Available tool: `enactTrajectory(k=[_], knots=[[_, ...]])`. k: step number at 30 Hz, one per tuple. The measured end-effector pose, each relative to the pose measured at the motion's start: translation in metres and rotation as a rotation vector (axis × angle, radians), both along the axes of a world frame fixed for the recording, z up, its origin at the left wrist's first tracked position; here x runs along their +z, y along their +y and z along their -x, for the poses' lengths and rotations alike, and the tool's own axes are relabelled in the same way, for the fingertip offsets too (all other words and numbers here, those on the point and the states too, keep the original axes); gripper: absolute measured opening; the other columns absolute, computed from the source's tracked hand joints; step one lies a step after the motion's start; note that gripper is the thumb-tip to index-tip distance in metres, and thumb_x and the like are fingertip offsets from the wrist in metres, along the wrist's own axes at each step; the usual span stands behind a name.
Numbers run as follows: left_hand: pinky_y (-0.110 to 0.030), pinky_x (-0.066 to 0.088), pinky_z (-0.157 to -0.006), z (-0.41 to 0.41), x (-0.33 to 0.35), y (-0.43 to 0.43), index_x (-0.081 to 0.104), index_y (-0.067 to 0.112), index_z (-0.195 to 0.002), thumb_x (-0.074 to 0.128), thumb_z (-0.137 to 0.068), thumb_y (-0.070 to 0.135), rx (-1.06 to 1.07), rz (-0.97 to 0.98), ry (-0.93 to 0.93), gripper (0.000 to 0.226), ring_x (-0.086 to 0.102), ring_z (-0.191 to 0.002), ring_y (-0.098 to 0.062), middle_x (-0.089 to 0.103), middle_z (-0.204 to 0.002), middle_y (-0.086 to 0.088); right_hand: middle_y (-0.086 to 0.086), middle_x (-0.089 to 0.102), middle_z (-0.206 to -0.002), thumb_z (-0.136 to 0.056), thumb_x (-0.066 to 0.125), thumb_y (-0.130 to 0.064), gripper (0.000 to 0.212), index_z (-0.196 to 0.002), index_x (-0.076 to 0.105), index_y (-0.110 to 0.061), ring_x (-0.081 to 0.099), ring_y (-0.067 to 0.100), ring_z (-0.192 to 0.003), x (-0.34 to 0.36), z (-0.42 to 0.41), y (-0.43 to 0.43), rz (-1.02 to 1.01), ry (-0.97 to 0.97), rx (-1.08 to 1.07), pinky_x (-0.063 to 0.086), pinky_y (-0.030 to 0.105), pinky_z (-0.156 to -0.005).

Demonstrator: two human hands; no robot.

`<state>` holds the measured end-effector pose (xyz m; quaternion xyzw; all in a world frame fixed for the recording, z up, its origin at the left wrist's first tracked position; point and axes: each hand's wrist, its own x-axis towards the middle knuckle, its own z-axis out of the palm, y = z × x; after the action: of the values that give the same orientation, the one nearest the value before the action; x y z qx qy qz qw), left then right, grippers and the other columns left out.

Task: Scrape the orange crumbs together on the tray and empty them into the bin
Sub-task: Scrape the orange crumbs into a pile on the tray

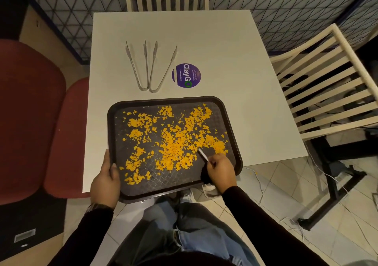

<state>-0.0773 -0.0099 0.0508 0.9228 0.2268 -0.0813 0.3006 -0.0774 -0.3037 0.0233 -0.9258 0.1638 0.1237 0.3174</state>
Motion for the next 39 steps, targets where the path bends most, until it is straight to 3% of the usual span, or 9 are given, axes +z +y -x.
enactTrajectory(k=[4, 7, 18, 21, 27, 34, 39], knots=[[-0.043, 0.048, -0.073, 0.002, 0.002, 0.000, 0.021, 0.027, -0.146, 0.032, -0.098, 0.025, 0.017, 0.028, 0.002, 0.049, 0.055, -0.073, -0.033, 0.063, -0.081, -0.017, 0.001, 0.047, -0.080, -0.085, 0.056, -0.007, 0.010, -0.082, 0.065, -0.005, 0.049, 0.018, -0.074, -0.007, 0.021, 0.012, 0.029, 0.016, 0.154, 0.039, 0.026, -0.066], [-0.044, 0.048, -0.074, 0.003, 0.004, -0.001, 0.021, 0.027, -0.146, 0.032, -0.098, 0.024, 0.016, 0.044, 0.003, 0.049, 0.052, -0.070, -0.029, 0.059, -0.078, -0.012, 0.003, 0.049, -0.082, -0.087, 0.055, -0.007, 0.011, -0.087, 0.065, -0.003, 0.051, 0.019, -0.076, -0.013, 0.015, 0.011, 0.035, 0.033, 0.120, 0.047, 0.031, -0.070], [-0.045, 0.050, -0.076, 0.007, 0.005, -0.003, 0.020, 0.028, -0.146, 0.032, -0.098, 0.025, 0.027, 0.065, 0.013, 0.050, 0.053, -0.072, -0.029, 0.061, -0.080, -0.012, 0.012, 0.058, -0.092, -0.088, 0.050, -0.005, 0.013, -0.088, 0.064, -0.005, 0.054, 0.025, -0.076, -0.016, -0.030, -0.013, 0.039, 0.007, -0.067, 0.046, 0.032, -0.075], [-0.044, 0.050, -0.076, 0.007, 0.004, -0.002, 0.019, 0.029, -0.146, 0.032, -0.098, 0.026, 0.031, 0.059, 0.001, 0.050, 0.058, -0.075, -0.033, 0.063, -0.082, -0.014, 0.007, 0.057, -0.092, -0.090, 0.052, -0.008, 0.012, -0.092, 0.064, -0.008, 0.052, 0.021, -0.080, -0.012, -0.015, -0.014, 0.063, 0.037, 0.006, 0.044, 0.030, -0.077], [-0.042, 0.050, -0.073, 0.006, 0.004, -0.002, 0.019, 0.028, -0.146, 0.032, -0.098, 0.025, 0.029, 0.045, 0.010, 0.050, 0.058, -0.073, -0.034, 0.058, -0.075, -0.010, 0.004, 0.062, -0.099, -0.085, 0.063, -0.015, 0.017, -0.102, 0.066, -0.019, 0.053, 0.024, -0.093, -0.016, 0.024, -0.041, 0.273, 0.032, 0.307, 0.042, 0.038, -0.085], [-0.039, 0.044, -0.068, 0.006, -0.004, 0.001, 0.020, 0.025, -0.146, 0.034, -0.098, 0.023, 0.000, -0.007, 0.001, 0.051, 0.058, -0.075, -0.039, 0.064, -0.083, -0.028, 0.009, 0.065, -0.091, -0.086, 0.060, -0.009, 0.014, -0.095, 0.069, -0.014, 0.054, 0.029, -0.081, -0.024, -0.009, -0.056, 0.316, -0.074, 0.312, 0.038, 0.034, -0.070], [-0.042, 0.046, -0.072, 0.005, -0.005, 0.001, 0.019, 0.025, -0.147, 0.033, -0.098, 0.023, -0.006, -0.020, 0.009, 0.051, 0.058, -0.078, -0.039, 0.065, -0.088, -0.027, 0.012, 0.065, -0.096, -0.088, 0.058, -0.006, 0.016, -0.098, 0.069, -0.011, 0.055, 0.031, -0.087, -0.023, -0.052, -0.048, 0.276, -0.141, 0.338, 0.044, 0.038, -0.077]])
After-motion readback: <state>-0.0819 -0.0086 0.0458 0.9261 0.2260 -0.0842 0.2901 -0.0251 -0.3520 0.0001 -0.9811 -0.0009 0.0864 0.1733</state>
